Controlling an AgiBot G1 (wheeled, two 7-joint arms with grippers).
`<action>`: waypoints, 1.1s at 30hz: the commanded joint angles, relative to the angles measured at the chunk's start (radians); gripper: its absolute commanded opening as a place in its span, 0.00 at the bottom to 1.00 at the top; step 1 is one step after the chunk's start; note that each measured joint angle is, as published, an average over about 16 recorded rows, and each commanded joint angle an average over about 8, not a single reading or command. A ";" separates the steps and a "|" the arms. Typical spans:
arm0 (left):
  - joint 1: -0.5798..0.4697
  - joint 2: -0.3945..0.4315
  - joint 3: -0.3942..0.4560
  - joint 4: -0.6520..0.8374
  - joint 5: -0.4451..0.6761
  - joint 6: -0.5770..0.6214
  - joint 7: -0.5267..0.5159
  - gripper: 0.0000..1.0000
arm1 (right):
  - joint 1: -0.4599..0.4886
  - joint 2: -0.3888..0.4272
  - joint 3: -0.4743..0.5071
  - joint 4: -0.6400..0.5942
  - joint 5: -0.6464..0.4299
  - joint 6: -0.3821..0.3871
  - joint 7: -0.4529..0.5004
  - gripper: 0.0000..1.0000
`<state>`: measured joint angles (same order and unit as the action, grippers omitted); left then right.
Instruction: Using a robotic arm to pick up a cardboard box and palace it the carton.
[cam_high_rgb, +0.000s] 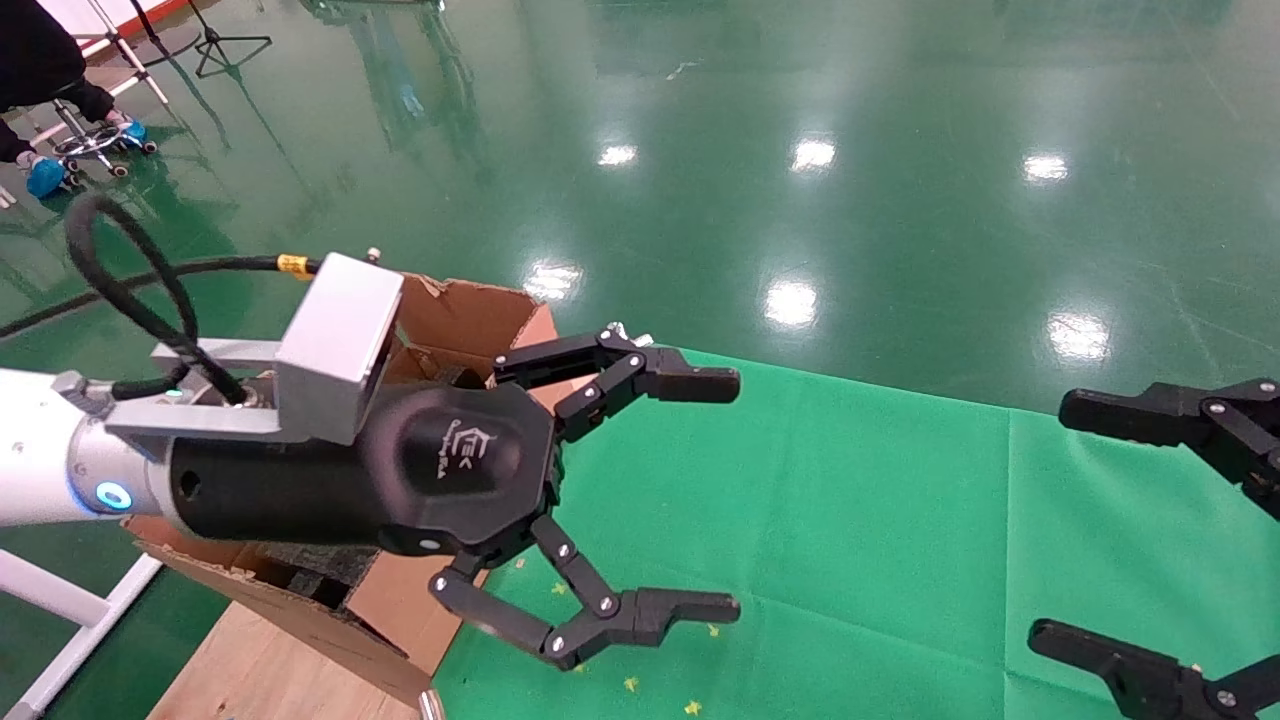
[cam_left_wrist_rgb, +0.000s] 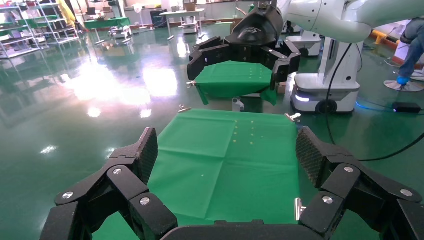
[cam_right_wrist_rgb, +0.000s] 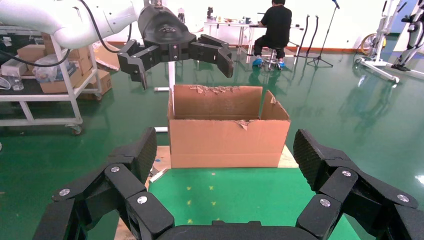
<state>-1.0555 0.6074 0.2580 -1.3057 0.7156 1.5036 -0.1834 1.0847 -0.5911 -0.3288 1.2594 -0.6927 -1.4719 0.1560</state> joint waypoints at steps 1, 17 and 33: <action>-0.004 0.001 0.005 0.005 0.003 -0.002 -0.001 1.00 | 0.000 0.000 0.000 0.000 0.000 0.000 0.000 1.00; -0.016 0.003 0.018 0.019 0.012 -0.007 -0.004 1.00 | 0.000 0.000 0.000 0.000 0.000 0.000 0.000 1.00; -0.019 0.004 0.022 0.022 0.015 -0.008 -0.005 1.00 | 0.000 0.000 0.000 0.000 0.000 0.000 0.000 1.00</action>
<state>-1.0741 0.6111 0.2795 -1.2840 0.7301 1.4952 -0.1879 1.0847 -0.5911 -0.3288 1.2594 -0.6927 -1.4719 0.1561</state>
